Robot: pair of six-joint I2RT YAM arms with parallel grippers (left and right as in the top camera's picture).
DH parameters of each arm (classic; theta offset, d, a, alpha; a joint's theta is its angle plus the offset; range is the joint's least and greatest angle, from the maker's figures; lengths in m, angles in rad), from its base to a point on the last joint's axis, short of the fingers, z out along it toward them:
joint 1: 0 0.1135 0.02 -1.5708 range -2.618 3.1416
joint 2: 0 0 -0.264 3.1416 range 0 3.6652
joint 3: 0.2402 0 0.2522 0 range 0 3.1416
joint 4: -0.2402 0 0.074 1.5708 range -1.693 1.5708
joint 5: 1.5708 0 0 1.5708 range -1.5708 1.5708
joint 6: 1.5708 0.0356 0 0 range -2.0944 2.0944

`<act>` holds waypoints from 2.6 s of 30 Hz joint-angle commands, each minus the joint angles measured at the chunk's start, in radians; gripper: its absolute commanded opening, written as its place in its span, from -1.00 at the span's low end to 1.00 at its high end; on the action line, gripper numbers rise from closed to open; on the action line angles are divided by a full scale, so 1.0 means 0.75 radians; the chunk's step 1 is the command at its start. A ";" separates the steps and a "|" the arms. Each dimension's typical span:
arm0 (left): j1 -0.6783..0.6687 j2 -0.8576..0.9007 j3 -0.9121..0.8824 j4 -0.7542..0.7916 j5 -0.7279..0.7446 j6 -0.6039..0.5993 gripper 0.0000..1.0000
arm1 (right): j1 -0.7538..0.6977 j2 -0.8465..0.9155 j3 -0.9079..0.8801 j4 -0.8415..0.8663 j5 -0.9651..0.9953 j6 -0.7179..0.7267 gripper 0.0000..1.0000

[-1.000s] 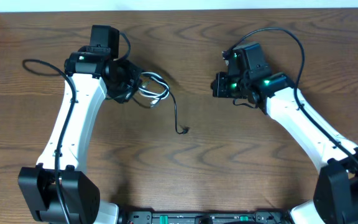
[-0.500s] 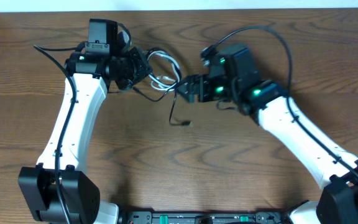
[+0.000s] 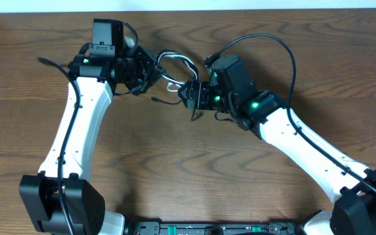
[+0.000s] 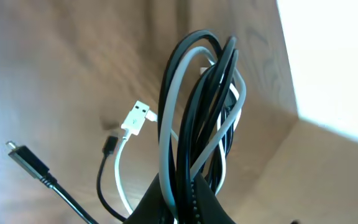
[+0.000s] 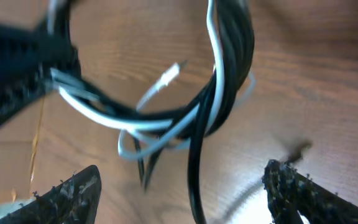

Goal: Untangle cables
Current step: 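Pull the right gripper rightward, drawing a cable loop out of the bundle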

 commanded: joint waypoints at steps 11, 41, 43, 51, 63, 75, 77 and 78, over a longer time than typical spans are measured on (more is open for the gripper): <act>-0.037 0.003 0.008 -0.069 0.024 -0.546 -0.85 | 0.074 0.110 0.010 0.113 0.188 0.082 0.47; -0.049 0.003 0.008 -0.079 0.090 -0.686 -0.85 | 0.078 0.164 0.010 0.292 0.418 0.079 -0.51; -0.049 0.003 0.008 -0.079 0.089 -0.685 -0.85 | 0.077 0.164 0.010 0.285 0.432 0.055 -0.78; -0.047 0.003 0.008 -0.078 -0.044 -0.323 -0.85 | 0.034 0.111 0.010 0.049 0.385 -0.046 -0.98; -0.047 0.003 0.008 0.019 -0.302 0.836 -0.85 | -0.142 -0.236 0.010 -0.308 0.065 -0.355 -0.98; -0.047 0.003 0.008 0.056 -0.126 1.327 -0.85 | -0.269 -0.435 0.010 -0.353 -0.104 -0.400 -0.98; -0.047 0.003 0.008 0.077 -0.126 1.359 -0.85 | -0.305 -0.441 0.010 -0.372 -0.154 -0.409 -0.98; -0.047 0.003 0.008 0.084 -0.127 1.371 -0.85 | -0.319 -0.441 0.010 -0.374 -0.176 -0.409 -0.98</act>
